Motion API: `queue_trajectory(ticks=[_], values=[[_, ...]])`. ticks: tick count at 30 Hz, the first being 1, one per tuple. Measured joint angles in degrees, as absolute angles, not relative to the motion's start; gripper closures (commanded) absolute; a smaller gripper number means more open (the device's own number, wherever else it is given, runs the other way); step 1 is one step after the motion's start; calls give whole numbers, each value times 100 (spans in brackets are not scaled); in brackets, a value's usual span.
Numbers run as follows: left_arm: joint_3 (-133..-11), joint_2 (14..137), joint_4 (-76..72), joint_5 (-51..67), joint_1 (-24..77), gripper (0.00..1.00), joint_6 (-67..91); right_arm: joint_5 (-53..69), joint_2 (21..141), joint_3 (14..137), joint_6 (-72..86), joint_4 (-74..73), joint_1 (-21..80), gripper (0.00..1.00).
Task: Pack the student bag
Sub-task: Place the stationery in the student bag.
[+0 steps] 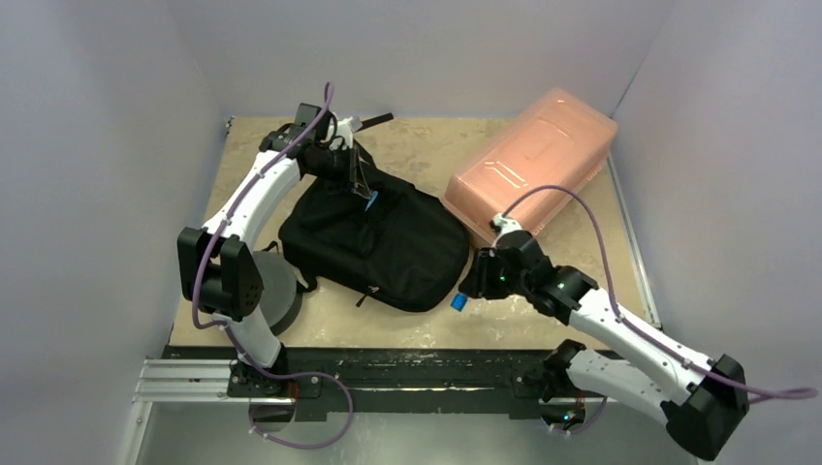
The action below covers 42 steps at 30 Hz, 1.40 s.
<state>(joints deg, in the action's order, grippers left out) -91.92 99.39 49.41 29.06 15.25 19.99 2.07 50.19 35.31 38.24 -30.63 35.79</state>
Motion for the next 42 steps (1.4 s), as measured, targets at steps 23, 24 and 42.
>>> queue_trajectory(ticks=[23,24,42], values=[[-9111,9708,4939,2875,1555,100,1999,-980,9430,6134,3389,1769,4628,100],[-9111,9706,4939,2877,1555,100,1999,-934,9607,6193,3382,2001,4589,100],[-9111,9682,5030,2832,1533,100,1994,152,11209,6401,3039,4254,4554,50]])
